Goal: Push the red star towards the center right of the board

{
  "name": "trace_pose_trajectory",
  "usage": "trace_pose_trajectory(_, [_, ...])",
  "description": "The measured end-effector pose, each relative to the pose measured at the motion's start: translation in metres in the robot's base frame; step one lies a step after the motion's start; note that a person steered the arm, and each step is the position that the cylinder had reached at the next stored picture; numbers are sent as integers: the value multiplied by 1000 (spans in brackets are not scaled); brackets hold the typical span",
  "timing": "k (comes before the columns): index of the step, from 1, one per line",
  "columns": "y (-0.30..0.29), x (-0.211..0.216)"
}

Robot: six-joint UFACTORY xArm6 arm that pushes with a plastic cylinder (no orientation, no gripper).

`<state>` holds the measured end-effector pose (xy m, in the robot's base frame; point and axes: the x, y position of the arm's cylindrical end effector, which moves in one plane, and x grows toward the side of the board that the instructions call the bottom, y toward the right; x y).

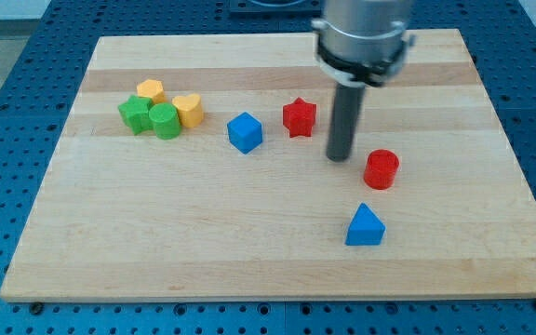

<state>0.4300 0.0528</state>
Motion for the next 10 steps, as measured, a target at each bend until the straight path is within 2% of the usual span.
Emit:
trace_pose_trajectory(1, [-55, -11])
trace_pose_trajectory(2, [-83, -38])
trace_pose_trajectory(3, [-60, -65])
trace_pose_trajectory(4, [-29, -54])
trace_pose_trajectory(5, [-73, -43])
trace_pose_trajectory(6, [-42, -15])
trace_pose_trajectory(8, [34, -21])
trace_pose_trajectory(9, [35, -35])
trace_pose_trajectory(10, [100, -11])
